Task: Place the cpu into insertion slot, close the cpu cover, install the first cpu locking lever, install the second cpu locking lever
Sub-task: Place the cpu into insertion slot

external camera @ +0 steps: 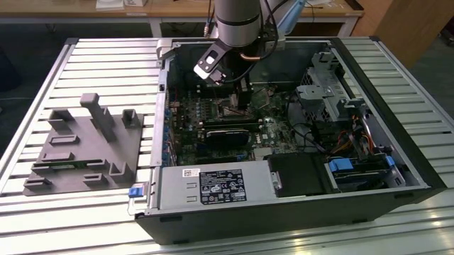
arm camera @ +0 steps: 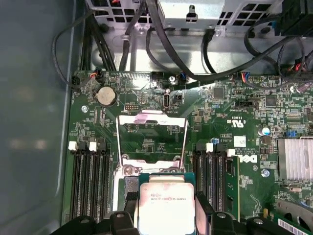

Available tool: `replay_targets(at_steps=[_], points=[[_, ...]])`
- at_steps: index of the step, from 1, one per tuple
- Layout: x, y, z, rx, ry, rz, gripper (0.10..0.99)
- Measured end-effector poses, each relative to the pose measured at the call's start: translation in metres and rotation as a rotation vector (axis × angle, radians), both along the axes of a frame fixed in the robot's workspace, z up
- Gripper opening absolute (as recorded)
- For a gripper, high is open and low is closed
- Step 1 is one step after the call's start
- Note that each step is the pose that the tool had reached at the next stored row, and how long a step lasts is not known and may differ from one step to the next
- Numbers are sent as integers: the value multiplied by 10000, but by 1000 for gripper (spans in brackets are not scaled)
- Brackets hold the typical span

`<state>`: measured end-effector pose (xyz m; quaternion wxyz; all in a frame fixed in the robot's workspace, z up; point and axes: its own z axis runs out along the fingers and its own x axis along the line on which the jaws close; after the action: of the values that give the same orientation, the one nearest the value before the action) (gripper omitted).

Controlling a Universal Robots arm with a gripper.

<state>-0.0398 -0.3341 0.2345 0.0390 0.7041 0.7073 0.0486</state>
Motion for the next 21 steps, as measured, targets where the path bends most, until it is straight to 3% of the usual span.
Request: replay_targets(at_steps=[1,3,4,10,21], points=[[0,0,-1,2,34,1,541],[1,0,-1,-1,252,0,541],[1,0,-1,-2,279,-1,541],[2,1,-9,0,290,0,541],[-2,37,-96,-162,295,-2,541]])
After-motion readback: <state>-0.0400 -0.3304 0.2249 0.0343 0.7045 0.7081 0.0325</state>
